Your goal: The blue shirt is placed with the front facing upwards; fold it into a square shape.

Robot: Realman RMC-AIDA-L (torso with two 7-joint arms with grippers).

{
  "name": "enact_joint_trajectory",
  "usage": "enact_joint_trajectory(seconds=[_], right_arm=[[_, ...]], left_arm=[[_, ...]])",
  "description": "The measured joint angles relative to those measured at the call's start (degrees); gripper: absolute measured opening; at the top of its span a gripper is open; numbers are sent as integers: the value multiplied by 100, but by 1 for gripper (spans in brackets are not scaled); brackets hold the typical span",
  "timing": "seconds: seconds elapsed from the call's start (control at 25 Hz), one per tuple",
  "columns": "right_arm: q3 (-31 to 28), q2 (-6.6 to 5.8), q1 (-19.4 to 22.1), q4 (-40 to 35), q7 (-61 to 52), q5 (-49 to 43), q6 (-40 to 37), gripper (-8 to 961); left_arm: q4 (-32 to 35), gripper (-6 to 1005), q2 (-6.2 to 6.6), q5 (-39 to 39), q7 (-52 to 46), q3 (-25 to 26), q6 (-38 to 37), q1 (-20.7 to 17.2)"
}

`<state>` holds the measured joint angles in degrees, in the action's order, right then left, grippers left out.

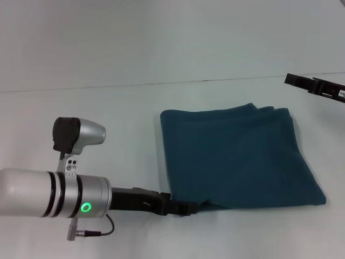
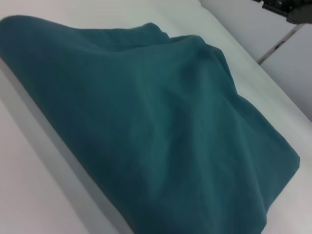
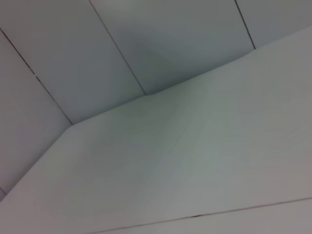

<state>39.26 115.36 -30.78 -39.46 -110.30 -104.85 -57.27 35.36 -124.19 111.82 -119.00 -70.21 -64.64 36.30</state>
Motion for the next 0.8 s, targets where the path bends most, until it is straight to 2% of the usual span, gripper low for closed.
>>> enact_joint_trajectory(seconds=[0.8], right_arm=[[3,20,-16,0,0,45,17,497]], left_arm=[[-48,789,6,47,57,-150,146,203]])
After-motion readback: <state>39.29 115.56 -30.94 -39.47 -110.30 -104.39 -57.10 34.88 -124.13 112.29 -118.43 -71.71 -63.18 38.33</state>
